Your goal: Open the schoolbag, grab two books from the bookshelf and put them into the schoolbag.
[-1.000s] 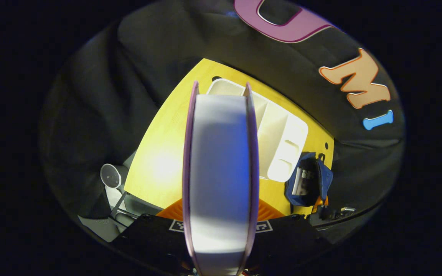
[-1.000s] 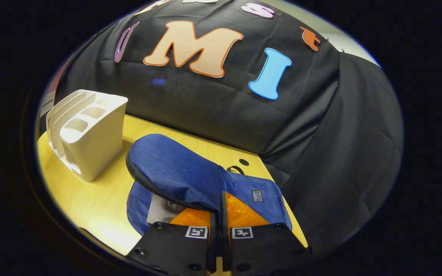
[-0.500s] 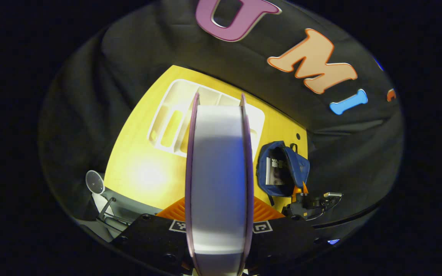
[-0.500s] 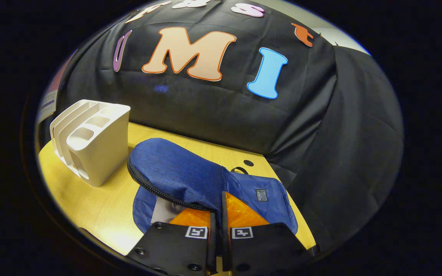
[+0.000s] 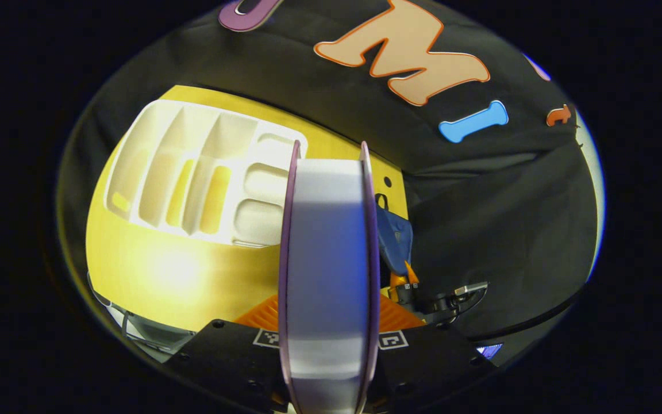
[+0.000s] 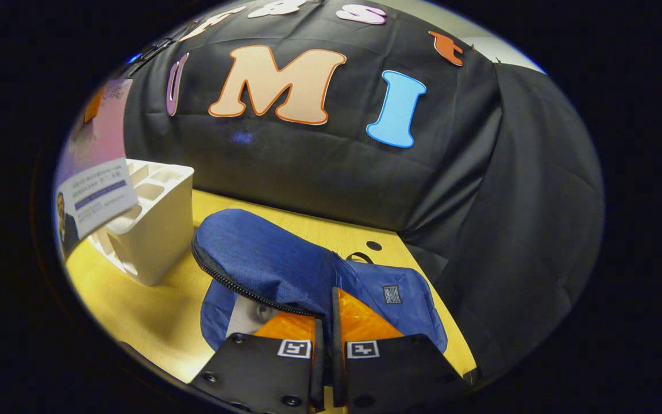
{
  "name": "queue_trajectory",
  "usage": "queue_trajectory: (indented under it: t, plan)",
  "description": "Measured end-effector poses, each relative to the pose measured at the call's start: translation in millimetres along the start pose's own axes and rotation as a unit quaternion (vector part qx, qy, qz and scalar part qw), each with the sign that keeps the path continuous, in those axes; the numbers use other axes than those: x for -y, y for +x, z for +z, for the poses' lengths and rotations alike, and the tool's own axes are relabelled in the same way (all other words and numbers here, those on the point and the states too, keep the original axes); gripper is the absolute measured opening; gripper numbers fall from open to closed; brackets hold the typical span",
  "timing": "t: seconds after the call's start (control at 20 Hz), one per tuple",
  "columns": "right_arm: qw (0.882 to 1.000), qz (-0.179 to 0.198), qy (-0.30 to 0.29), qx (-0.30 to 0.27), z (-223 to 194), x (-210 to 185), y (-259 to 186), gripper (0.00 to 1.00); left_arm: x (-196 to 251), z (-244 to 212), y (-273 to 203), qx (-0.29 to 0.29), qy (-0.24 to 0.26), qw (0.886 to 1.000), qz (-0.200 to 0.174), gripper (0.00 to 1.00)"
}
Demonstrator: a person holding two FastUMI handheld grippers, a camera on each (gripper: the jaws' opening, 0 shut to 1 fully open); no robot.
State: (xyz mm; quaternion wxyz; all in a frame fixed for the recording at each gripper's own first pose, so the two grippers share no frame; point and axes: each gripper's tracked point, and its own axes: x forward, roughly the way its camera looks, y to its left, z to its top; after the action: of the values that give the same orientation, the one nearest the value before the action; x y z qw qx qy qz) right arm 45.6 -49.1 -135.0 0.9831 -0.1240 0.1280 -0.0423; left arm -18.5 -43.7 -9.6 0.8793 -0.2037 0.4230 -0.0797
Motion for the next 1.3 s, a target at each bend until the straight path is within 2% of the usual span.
queue_trajectory:
  t: [0.15, 0.2, 0.35, 0.4, 0.65, 0.7, 0.8, 1.05, 1.3]
  plan:
    - [1.000, 0.004, 0.014, -0.002, 2, 1, 3, 0.12, 15, 0, 39, 0.008, 0.014, 1.000, -0.018, 0.40]
    - [1.000, 0.007, 0.018, -0.003, 3, 2, 3, 0.09, 19, 0, 54, 0.008, 0.011, 1.000, -0.028, 0.40]
    - [0.999, 0.017, 0.028, -0.007, 5, 4, 6, 0.12, 27, -1, 98, 0.010, 0.003, 0.999, -0.050, 0.40]
    - [0.999, 0.019, 0.029, -0.008, 6, 5, 7, 0.08, 28, 1, 112, 0.016, -0.001, 0.998, -0.055, 0.40]
    - [0.999, 0.037, 0.039, -0.008, 13, 12, 12, 0.11, 29, -4, 175, 0.025, -0.027, 0.995, -0.088, 0.40]
    - [0.998, 0.041, 0.043, -0.007, 14, 13, 14, 0.06, 31, -5, 188, 0.029, -0.028, 0.995, -0.095, 0.40]
    - [0.998, 0.047, 0.045, -0.003, 16, 14, 16, 0.08, 32, -8, 204, 0.036, -0.019, 0.993, -0.107, 0.40]
    - [0.996, 0.065, 0.054, 0.004, 19, 12, 20, 0.11, 63, -15, 242, 0.035, -0.011, 0.984, -0.176, 0.40]
    - [0.996, 0.072, 0.059, 0.013, 22, 7, 17, 0.08, 75, -20, 283, 0.034, -0.046, 0.975, -0.213, 0.39]
